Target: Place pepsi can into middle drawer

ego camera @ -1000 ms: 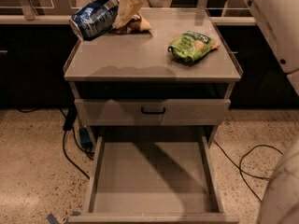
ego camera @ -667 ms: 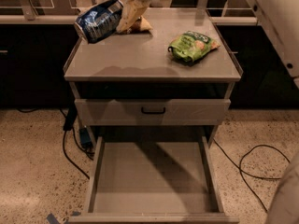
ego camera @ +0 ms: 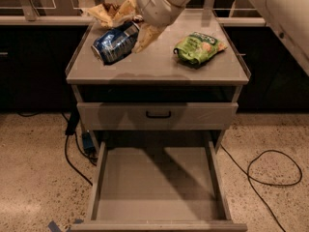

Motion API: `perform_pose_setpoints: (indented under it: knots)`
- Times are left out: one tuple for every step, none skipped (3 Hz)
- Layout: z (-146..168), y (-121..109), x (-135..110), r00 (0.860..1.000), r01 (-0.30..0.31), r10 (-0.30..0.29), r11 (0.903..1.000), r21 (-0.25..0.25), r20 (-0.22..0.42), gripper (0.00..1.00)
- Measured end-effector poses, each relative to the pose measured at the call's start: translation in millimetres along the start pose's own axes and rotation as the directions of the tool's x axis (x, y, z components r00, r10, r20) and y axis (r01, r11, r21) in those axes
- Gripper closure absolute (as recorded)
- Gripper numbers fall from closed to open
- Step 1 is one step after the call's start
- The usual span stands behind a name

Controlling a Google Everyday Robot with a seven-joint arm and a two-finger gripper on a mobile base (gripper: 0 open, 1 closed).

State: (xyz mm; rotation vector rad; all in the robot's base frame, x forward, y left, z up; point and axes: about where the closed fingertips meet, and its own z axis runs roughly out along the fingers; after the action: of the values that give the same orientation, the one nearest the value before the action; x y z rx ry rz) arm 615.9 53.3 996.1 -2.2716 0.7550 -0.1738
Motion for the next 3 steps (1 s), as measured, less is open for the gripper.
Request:
perform_pose_setpoints:
  knots:
    - [16,40,2,0.998,-0.055,0.055,0.9985,-0.004,0.008,1.0]
    - [22,91,-4,0.989,-0.144,0.145,0.9894,-0.019,0.021,1.0]
    - [22,91,-4,0.989,-0.144,0.145,0.9894,-0.018,0.021,1.0]
